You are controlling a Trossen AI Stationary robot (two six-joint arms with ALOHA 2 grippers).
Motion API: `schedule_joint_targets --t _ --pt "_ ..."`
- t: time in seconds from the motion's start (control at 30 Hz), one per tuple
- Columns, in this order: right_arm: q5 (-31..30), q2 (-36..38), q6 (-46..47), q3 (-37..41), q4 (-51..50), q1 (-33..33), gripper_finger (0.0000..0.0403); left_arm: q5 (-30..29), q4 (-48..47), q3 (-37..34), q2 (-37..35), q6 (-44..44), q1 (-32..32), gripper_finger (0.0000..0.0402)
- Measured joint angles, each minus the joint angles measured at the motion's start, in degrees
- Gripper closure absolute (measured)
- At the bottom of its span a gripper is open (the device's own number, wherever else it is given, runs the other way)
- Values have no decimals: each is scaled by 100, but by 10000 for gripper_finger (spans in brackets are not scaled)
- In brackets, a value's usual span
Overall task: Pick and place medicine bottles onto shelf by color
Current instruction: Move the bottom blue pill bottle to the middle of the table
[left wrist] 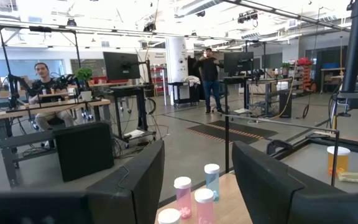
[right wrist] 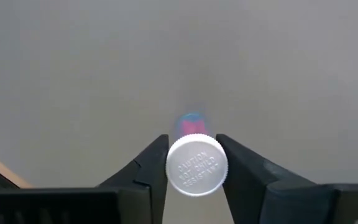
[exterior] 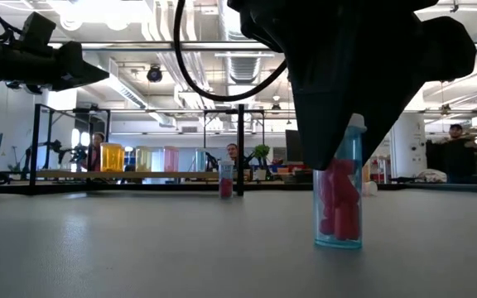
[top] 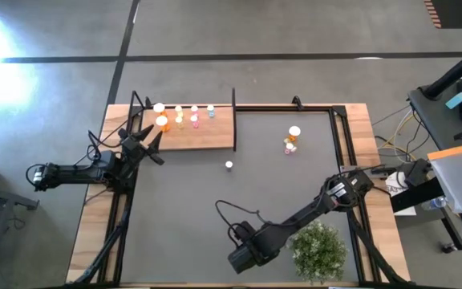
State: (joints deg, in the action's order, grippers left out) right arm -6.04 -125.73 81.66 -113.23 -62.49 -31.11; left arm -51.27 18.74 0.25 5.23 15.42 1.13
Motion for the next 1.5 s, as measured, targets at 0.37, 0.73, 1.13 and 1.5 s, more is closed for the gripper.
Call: schedule_joint_targets --t 0.37,0.73,1.13,1.5 --pt "-143 -2 22 -10 -16 17 278 1 0 0 0 0 0 228" --pt "-292 -2 -819 -47 -19 759 299 0 0 -2 0 0 -2 228" --pt "-203 -9 -1067 -20 143 955 338 0 2 -2 0 2 -2 228" --pt "-258 -9 -795 -52 185 824 251 0 1 -1 -1 0 -2 228"
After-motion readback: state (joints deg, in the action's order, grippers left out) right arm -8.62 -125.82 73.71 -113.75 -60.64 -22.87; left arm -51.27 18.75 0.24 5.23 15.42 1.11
